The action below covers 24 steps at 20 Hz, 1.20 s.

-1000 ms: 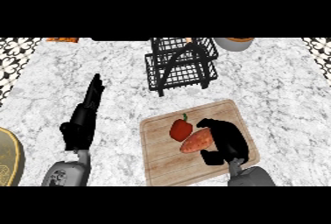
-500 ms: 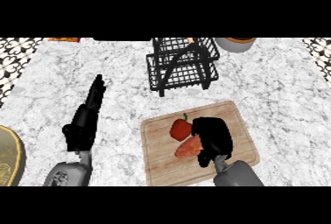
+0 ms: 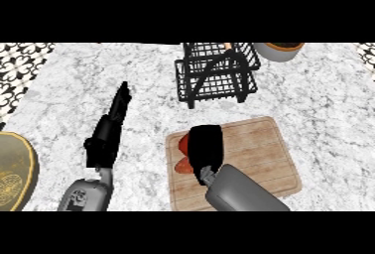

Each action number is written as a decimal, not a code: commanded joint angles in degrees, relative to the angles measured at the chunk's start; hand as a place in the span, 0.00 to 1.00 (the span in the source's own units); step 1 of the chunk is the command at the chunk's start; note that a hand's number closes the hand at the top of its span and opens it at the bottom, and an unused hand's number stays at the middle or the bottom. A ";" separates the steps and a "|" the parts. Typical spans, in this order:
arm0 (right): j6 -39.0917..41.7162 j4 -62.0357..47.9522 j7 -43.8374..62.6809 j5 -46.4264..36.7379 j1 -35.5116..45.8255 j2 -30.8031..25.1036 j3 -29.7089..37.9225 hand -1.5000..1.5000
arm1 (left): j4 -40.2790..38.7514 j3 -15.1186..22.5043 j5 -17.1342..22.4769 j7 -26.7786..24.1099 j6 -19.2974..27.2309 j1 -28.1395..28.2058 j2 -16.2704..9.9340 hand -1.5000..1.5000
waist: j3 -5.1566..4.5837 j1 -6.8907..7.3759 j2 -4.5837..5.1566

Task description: Pick the sweet potato from the cutting board and place it in the tiered basket

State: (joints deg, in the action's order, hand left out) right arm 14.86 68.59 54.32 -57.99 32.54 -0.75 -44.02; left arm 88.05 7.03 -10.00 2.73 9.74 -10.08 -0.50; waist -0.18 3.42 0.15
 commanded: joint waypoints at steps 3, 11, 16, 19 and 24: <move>2.19 1.71 12.60 6.86 13.27 0.72 -1.48 1.00 | 1.53 -0.01 -1.20 1.49 1.64 0.20 0.45 0.50 | 0.17 -1.37 -0.19; 6.91 12.74 22.86 8.19 25.37 0.70 2.46 1.00 | 1.52 -3.56 1.69 0.60 -0.96 1.90 -2.79 0.50 | 0.11 -2.53 -0.74; 11.11 15.42 26.20 10.93 32.30 0.69 7.55 1.00 | -0.87 -3.79 1.61 -0.41 -0.34 0.89 -1.89 0.50 | 0.06 -3.24 -0.77; 12.82 13.25 23.35 10.34 36.48 0.69 14.55 1.00 | 1.67 -3.46 1.54 1.33 -0.84 1.00 -2.47 0.50 | 0.12 -3.56 -0.77; 5.22 10.64 21.96 13.81 38.79 0.69 20.72 1.00 | 2.30 -2.50 0.51 1.50 0.47 1.11 -1.19 0.50 | 0.14 -2.59 -0.44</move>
State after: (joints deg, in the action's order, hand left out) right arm 20.99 80.70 65.53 -45.82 68.85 -1.13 -27.40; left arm 89.06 4.33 -8.86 2.81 9.32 -8.42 -2.09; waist -0.08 0.49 -0.45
